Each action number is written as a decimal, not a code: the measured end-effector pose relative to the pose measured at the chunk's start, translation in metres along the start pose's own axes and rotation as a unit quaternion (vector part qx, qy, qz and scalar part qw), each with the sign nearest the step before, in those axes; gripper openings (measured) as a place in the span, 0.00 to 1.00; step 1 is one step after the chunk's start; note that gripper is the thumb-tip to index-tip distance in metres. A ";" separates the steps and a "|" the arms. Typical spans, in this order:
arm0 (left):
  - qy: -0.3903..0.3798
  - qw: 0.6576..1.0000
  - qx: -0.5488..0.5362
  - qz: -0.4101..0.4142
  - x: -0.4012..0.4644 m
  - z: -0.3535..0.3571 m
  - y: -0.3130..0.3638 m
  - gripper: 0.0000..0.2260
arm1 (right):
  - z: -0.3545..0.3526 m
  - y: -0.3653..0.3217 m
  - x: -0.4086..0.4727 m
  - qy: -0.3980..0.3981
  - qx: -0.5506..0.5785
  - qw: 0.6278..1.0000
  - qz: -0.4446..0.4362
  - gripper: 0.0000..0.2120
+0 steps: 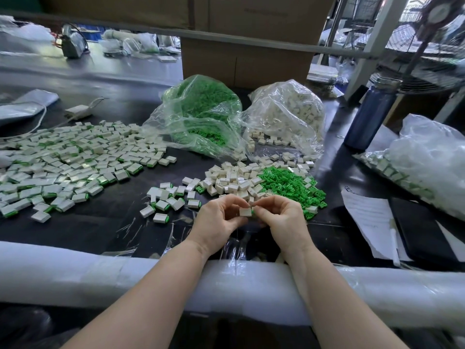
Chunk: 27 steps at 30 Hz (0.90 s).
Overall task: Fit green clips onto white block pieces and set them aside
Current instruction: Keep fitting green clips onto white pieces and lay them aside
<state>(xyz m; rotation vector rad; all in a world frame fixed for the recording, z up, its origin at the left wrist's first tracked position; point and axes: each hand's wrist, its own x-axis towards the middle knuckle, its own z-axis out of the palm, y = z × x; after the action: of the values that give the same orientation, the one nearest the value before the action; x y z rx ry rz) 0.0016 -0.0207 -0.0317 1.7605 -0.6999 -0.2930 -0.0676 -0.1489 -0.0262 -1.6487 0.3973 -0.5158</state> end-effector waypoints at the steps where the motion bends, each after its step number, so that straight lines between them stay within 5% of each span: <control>1: 0.004 1.000 0.003 0.000 0.000 0.000 0.000 0.10 | -0.001 0.000 0.000 -0.003 0.003 1.000 0.000 0.09; 4: 0.005 1.000 -0.006 -0.005 0.002 -0.001 -0.001 0.02 | -0.001 -0.002 -0.001 -0.016 0.011 1.000 -0.001 0.07; 27: -0.046 0.986 0.161 -0.015 0.002 -0.004 0.001 0.06 | 0.000 0.003 0.001 -0.069 -0.128 0.989 0.018 0.13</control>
<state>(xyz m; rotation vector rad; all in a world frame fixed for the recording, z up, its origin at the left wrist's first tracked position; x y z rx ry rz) 0.0046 -0.0189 -0.0289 2.0756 -0.8229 -0.2955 -0.0668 -0.1501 -0.0287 -1.9092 0.4024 -0.3300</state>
